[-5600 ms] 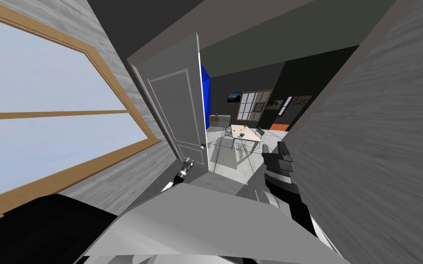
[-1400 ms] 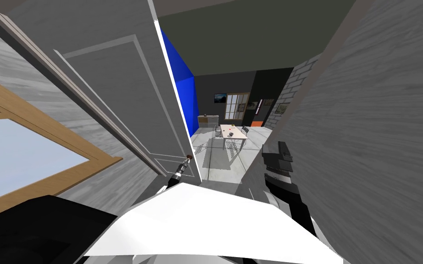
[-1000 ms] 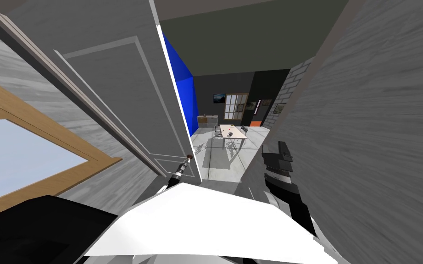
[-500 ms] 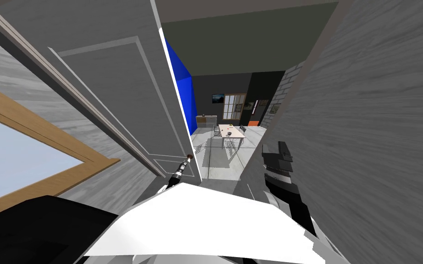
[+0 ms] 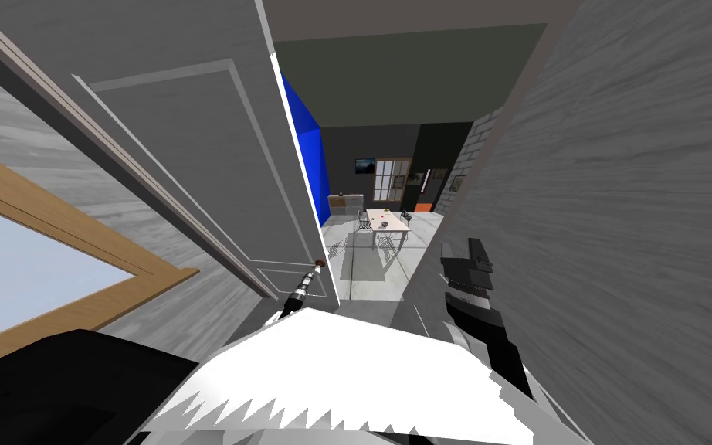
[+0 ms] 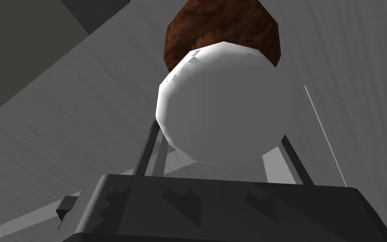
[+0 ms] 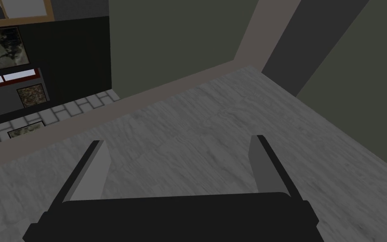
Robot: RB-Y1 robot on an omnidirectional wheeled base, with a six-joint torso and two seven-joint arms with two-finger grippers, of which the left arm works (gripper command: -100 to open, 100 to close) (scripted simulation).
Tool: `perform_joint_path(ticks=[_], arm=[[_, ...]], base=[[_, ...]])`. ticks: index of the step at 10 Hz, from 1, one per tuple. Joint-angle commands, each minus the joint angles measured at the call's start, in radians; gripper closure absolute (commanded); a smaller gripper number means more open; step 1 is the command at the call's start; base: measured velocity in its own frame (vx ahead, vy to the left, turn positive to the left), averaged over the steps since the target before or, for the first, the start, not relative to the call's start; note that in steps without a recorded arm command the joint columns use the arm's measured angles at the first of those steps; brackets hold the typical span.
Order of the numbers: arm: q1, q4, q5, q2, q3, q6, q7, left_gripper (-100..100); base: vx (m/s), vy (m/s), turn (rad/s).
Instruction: Pull the door open
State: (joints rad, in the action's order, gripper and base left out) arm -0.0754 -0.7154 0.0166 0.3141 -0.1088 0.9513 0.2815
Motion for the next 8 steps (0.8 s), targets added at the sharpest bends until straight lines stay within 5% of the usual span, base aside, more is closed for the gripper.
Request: perform_joint_path(ticks=[1,6,8], arm=[[0.015,0.023,-0.019,-0.013,0.019,0.006,-0.05,100],[0.022,0.027,-0.051,-0.012,0.032,0.001,-0.147,100],[0.03,0.031,-0.083,-0.012,0.045,-0.004,-0.213,100]], base=[[-0.069,0.031,-0.098],[-0.04,0.021,-0.046],[-0.062,0.029,-0.091]])
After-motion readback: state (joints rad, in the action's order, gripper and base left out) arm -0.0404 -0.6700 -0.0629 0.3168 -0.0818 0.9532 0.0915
